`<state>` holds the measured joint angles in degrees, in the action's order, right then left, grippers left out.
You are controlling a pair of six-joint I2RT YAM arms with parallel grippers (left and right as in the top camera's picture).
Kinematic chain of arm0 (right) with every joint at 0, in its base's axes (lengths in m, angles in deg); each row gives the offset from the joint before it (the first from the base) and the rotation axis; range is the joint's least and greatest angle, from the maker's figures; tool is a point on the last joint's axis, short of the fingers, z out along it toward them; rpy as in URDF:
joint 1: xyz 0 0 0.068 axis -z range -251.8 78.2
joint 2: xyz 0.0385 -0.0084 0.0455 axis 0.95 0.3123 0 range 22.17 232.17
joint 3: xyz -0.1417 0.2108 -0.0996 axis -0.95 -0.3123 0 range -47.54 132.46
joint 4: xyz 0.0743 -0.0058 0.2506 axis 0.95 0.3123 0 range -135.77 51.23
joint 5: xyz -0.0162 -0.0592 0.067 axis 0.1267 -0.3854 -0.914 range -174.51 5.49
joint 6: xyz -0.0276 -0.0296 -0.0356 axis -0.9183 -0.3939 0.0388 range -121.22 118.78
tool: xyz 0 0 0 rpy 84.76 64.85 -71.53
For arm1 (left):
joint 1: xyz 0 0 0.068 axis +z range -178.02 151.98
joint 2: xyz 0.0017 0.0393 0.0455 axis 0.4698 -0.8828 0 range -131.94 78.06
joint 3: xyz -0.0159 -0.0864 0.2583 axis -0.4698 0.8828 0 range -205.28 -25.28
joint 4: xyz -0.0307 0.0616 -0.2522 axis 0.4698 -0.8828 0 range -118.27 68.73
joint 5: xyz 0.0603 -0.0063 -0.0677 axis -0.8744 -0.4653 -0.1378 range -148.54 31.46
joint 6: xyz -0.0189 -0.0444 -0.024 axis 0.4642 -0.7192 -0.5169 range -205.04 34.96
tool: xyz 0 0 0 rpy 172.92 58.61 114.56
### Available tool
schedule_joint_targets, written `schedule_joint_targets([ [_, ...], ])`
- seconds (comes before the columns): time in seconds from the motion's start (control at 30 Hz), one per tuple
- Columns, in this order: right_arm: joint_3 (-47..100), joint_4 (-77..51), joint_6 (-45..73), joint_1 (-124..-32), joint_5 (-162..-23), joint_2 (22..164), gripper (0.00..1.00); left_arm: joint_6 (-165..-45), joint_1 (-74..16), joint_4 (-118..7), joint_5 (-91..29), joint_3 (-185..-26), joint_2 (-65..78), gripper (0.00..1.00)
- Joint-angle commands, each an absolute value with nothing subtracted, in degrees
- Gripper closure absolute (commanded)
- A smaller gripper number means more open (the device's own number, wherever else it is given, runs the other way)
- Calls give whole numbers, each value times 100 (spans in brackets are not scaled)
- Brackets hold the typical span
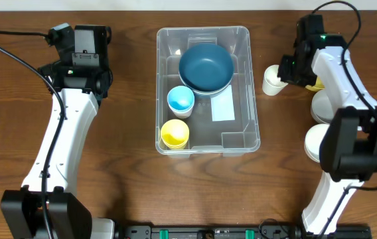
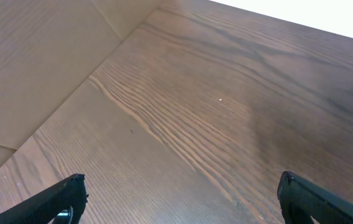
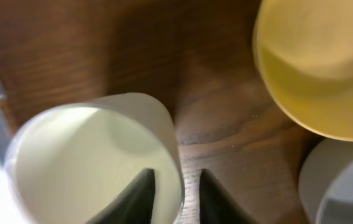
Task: Pack container
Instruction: 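Move the right gripper back and grasp the white cup rim, then carry the white cup into the container and drop it onto the blue cup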
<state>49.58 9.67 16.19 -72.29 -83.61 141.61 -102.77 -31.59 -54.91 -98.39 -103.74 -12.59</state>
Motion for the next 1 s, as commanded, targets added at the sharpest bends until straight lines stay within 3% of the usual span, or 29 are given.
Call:
schedule_joint_targets([
  [0.0, 5015, 974, 1567, -7181, -8330, 14307, 99, -10242, -3142, -5509, -9973, -10389, -1174, 2],
  [0.3, 5024, 1129, 1436, -7185, -8455, 14078, 99, -10242, -3142, -5507, -9973, -10389, -1174, 2],
  [0.6, 5026, 1513, 1359, -7513, -8608, 12318, 99, -10242, -3142, -5507, -9973, -10389, -1174, 2],
  [0.97, 5026, 1616, 1283, -9671, -8570, 11062, 99, -10242, -3142, -5509, -9973, -10389, -1174, 2],
])
